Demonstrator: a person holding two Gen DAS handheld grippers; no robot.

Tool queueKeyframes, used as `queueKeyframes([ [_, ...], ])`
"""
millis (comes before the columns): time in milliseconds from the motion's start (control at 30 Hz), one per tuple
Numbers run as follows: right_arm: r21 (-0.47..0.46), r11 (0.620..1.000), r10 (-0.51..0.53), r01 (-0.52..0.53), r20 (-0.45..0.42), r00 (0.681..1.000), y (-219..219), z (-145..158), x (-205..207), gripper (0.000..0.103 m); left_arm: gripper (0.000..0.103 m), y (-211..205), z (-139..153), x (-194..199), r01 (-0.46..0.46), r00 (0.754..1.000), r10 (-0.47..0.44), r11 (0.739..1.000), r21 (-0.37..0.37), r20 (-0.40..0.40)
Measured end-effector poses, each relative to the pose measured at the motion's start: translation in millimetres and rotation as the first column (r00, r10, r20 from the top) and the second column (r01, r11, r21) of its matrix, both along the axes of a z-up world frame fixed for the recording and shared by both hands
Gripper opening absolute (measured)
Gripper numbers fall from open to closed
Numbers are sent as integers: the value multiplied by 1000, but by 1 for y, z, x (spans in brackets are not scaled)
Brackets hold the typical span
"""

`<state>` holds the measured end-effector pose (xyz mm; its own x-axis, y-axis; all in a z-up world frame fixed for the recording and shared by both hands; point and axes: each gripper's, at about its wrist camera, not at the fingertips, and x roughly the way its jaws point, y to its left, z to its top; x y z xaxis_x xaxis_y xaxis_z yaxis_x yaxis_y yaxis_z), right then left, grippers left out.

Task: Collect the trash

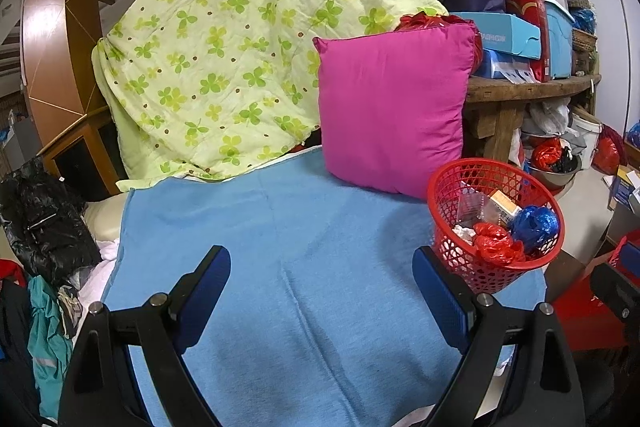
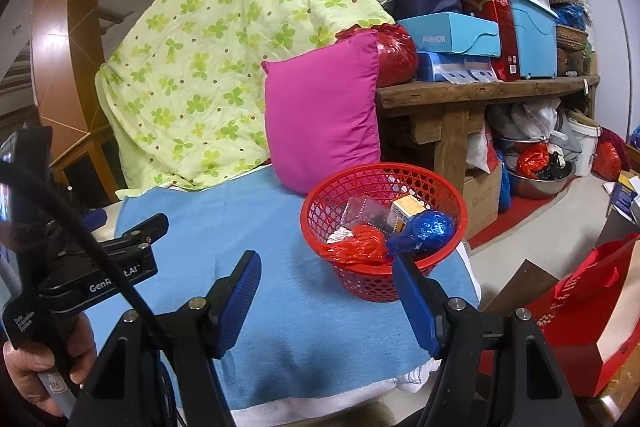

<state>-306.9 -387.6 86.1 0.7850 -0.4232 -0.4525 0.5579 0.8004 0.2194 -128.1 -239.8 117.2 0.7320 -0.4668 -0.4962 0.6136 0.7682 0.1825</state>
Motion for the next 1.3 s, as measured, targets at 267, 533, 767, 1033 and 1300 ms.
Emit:
queueKeyframes([
  [267, 9, 999, 31, -31, -17, 999, 10, -5, 12, 72, 92, 17, -4, 13, -47, 999, 47, 999, -4, -1],
  [533, -10, 998, 54, -54, -18, 998, 24, -2, 25, 72, 92, 31, -5, 24, -76, 997, 76, 997, -18, -12],
  [767, -10, 998, 58, -59, -25, 998, 28, -1, 29, 72, 92, 35, -5, 24, -79, 997, 78, 997, -24, -13],
  [1033, -15, 997, 72, -72, -33, 997, 34, -2, 36, 72, 92, 40, -4, 26, -84, 996, 83, 996, -30, -13],
  [1300, -13, 997, 71, -71, -33, 997, 33, -4, 35, 72, 92, 40, -3, 25, -82, 997, 82, 996, -29, -11],
])
